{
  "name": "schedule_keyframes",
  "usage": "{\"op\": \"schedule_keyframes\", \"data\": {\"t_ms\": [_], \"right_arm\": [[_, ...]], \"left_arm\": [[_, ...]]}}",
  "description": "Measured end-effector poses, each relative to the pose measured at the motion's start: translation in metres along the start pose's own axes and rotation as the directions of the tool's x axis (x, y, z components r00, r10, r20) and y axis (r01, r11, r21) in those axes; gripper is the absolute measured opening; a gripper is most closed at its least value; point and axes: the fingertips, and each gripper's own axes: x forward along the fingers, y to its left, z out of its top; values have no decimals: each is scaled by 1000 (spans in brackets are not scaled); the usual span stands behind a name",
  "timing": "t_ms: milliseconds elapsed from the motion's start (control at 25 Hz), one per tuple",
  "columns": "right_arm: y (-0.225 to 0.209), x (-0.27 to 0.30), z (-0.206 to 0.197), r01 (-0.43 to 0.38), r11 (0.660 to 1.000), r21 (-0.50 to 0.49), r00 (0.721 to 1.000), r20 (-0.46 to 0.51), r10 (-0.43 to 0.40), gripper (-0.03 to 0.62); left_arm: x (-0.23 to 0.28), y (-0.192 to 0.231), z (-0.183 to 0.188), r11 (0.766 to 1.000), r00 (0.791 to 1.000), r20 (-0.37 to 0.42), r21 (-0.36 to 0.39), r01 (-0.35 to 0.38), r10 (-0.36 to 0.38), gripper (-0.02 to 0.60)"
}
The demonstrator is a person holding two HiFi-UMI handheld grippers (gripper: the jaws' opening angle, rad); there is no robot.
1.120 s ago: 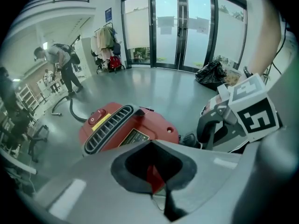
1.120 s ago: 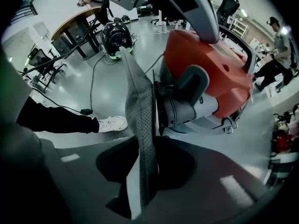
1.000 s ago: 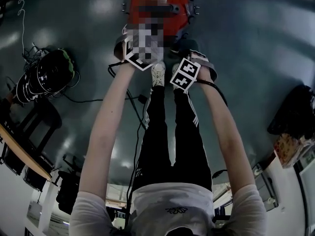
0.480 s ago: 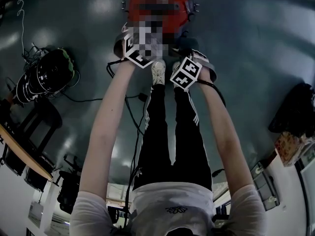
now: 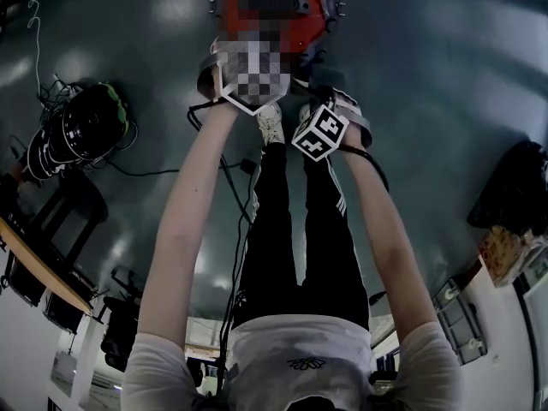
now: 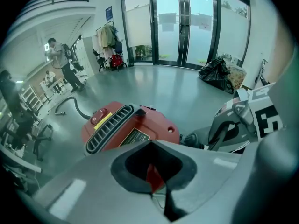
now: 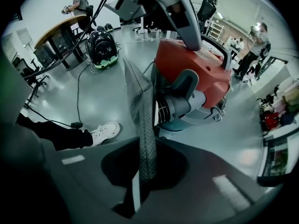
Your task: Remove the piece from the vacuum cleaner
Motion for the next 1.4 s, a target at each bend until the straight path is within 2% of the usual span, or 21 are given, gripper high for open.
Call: {"op": "schedule_keyframes", "data": {"t_ms": [560,720,880,1040,1200,1280,1400], "right_arm": [[15,-7,0,19,1000,13,1000,6,-19,31],[24,-6,-1,2,998,-64,1000,0,-2,31],[26,-3,-4,-13,992,-129,1000,-27,9,31],[30,-3,-3,17,987,-162,999,-44,-24,31],[30,-8,-6,84,940,-329,996,-13,-93,31],[31,-9,-3,86,938,-337,995,-15,-96,31],[35,-8,-3,71,954,-293,996,-26,-82,32]], "left_arm": [[1,1,-3,1000,1000,-20,-15,-15,15,2],[4,10,-10,998,999,-47,-58,-5,2,2],[-2,8,-12,993,999,23,-116,-30,33,2],[-2,9,-17,989,999,24,-144,-39,43,2],[-1,5,-15,991,999,24,-130,-42,45,2],[-2,7,-16,989,998,33,-137,-50,55,2],[-2,6,-18,987,998,35,-151,-50,56,2]]}}
